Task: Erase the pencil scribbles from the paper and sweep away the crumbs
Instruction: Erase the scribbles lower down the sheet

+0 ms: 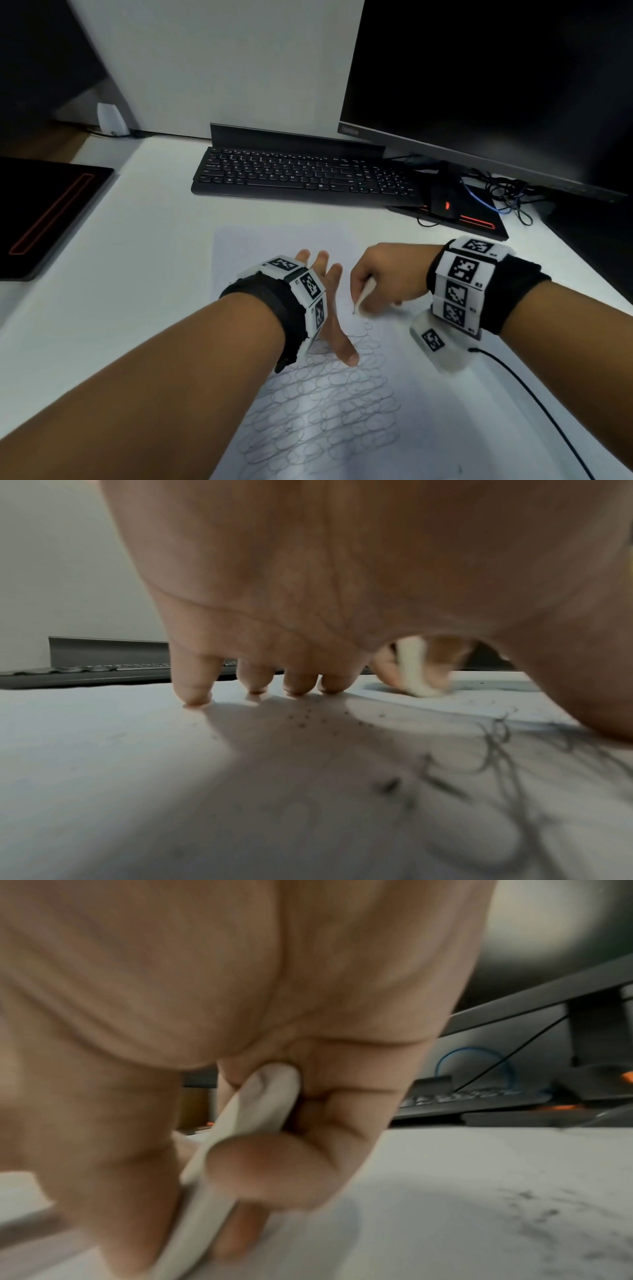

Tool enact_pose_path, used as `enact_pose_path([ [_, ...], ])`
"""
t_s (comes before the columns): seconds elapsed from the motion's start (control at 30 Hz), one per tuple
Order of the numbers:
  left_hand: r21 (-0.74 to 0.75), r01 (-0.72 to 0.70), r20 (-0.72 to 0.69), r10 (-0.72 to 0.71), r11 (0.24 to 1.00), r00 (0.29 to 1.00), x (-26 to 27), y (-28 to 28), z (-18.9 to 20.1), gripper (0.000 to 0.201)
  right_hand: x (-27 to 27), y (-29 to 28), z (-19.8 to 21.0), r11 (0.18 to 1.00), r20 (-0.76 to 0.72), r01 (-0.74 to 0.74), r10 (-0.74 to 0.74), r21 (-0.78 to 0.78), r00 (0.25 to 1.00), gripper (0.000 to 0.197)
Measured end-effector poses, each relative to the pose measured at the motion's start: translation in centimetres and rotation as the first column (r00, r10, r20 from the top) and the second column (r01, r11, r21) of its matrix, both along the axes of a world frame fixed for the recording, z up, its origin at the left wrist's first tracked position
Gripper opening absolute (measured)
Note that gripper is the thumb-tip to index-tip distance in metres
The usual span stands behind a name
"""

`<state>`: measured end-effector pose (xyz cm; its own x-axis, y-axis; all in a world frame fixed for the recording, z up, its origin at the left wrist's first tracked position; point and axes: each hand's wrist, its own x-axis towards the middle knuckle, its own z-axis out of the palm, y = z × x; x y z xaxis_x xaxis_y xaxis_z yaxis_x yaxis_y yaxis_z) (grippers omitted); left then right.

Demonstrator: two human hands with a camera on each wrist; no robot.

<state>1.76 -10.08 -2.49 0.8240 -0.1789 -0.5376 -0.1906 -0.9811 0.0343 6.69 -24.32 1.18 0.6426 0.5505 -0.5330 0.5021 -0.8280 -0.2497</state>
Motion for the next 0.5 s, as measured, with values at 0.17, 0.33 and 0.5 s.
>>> enact_pose_path([
  [0.17, 0.001, 0.000, -0.003, 0.000, 1.000, 1.000, 0.0, 0.0, 0.0, 0.142, -0.6, 0.1, -0.4, 0.998, -0.006, -0.047, 0.047, -0.041, 0.999, 0.007],
  [0.33, -0.001, 0.006, -0.009, -0.006, 1.000, 1.000, -0.3, -0.1, 0.5, 0.139, 0.6, -0.2, 0.2, 0.999, 0.067, 0.041, -0.041, 0.001, 0.997, 0.005],
  [0.5, 0.013, 0.012, -0.013, -0.011, 1.000, 1.000, -0.2, 0.0, 0.5, 0.141, -1.0, 0.0, -0.2, 0.994, -0.068, -0.078, 0.073, -0.075, 0.995, 0.006],
])
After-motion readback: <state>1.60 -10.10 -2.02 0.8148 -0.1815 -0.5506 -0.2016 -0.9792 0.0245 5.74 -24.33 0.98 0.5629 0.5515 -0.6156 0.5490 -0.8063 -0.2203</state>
